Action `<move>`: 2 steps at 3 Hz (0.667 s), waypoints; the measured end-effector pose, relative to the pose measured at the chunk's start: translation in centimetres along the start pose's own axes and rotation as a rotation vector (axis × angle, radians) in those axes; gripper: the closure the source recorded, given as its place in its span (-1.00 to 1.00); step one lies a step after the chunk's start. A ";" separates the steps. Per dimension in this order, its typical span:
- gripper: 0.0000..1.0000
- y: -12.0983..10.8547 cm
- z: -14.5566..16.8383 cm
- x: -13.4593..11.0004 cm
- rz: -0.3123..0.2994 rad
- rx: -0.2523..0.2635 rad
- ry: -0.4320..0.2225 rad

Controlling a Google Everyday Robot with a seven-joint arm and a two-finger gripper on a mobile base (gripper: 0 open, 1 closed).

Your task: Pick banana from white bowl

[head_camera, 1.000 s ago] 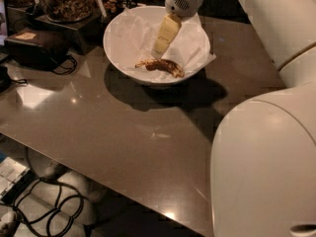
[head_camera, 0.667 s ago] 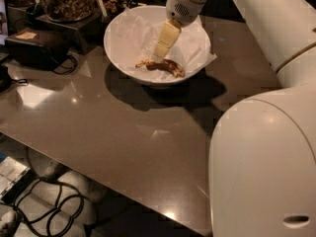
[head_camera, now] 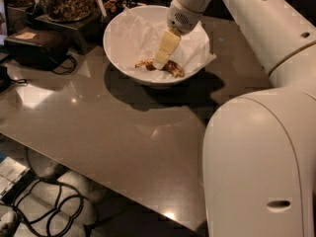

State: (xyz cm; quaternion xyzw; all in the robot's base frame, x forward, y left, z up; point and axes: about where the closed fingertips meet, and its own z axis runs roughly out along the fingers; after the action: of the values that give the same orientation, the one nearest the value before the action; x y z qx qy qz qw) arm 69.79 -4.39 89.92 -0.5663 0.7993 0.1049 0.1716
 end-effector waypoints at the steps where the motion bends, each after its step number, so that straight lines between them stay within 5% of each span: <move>1: -0.90 -0.5 0.7 0.5 0.010 -0.007 0.011; 2: -0.74 -0.8 1.3 0.7 0.012 -0.016 0.022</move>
Offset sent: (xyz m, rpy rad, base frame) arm 0.0024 -0.0134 -0.0152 -0.0376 0.0640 0.0020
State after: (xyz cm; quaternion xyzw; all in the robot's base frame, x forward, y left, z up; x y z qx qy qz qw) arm 70.52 -4.76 88.43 -0.5640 0.8035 0.1061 0.1579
